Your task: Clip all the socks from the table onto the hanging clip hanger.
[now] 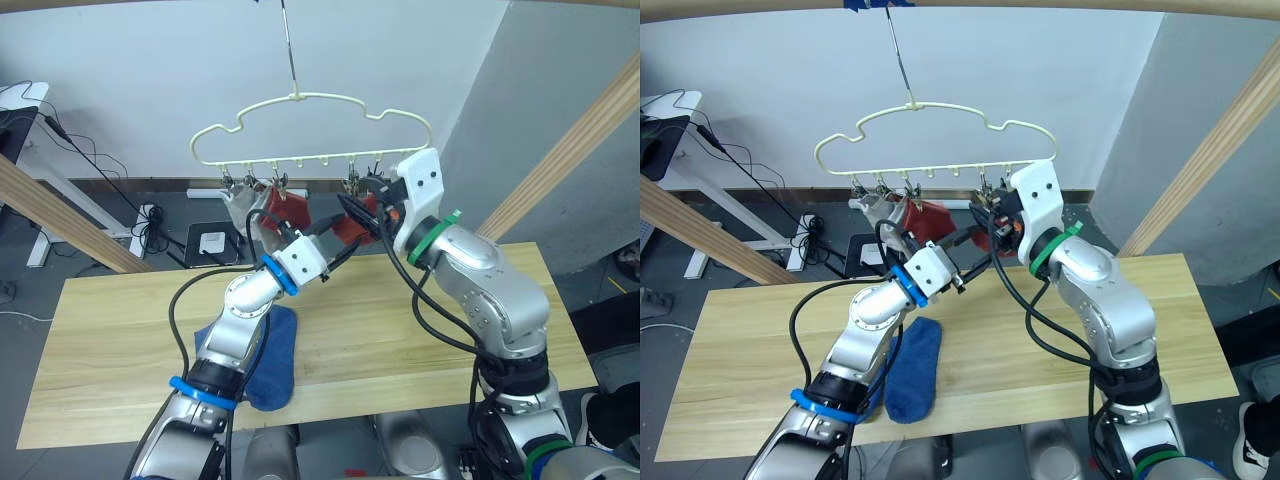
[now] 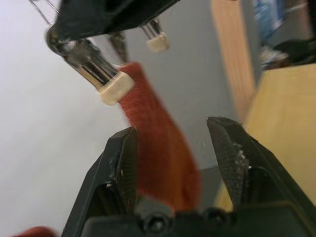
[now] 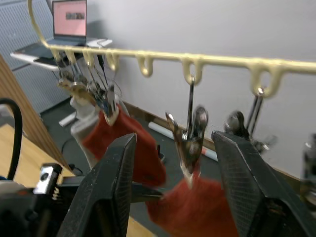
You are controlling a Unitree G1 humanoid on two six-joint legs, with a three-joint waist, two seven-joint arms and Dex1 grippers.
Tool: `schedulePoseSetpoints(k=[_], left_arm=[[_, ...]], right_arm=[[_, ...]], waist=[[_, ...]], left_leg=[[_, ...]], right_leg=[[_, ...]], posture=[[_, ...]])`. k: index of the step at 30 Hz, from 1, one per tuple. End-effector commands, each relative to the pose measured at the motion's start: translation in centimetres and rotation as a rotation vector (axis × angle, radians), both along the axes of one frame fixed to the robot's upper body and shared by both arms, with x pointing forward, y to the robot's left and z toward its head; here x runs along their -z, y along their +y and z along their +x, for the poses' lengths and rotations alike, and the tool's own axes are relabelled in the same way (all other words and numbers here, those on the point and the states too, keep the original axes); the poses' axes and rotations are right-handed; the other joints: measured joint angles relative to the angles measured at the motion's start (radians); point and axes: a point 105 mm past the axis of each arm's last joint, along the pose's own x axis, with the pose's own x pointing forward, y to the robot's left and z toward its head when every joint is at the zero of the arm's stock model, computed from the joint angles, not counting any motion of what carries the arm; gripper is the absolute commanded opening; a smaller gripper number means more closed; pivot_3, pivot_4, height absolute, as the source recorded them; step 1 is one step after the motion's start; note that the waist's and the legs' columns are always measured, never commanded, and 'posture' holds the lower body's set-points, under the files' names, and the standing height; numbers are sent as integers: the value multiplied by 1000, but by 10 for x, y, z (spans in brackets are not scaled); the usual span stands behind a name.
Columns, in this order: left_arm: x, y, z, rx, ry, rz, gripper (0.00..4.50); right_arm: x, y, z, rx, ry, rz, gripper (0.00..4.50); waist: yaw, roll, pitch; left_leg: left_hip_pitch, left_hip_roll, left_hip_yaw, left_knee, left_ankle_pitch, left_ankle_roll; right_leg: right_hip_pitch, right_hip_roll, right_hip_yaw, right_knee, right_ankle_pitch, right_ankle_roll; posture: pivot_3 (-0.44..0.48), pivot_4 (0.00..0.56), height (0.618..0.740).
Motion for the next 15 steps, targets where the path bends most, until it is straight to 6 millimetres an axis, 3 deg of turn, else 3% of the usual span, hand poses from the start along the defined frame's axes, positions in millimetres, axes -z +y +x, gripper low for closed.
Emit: schedulePoseSetpoints(k=[1,5,15], left_arm=[[-16,7,-12,62,35,-40,2383],[-24,16,-18,85,67,-49,2383],[-38,29,-15,58,81,-40,2383]], right_arm=[[-13,0,-20,-49,-76,-12,2531],[-15,-8,-23,3,-107,-9,2531],[-14,-18,5,200,-128,36,2531]], waist=[[0,0,0],[-1,0,0],[0,0,0]], left_leg=[[0,0,0,0,0,0],[0,0,0,0,0,0],[0,0,0,0,0,0]], right_leg=[[0,0,0,0,0,0],[0,1,0,0,0,0],[0,1,0,0,0,0]], posture=[[-271,283,740],[-276,284,740],[-264,280,740]])
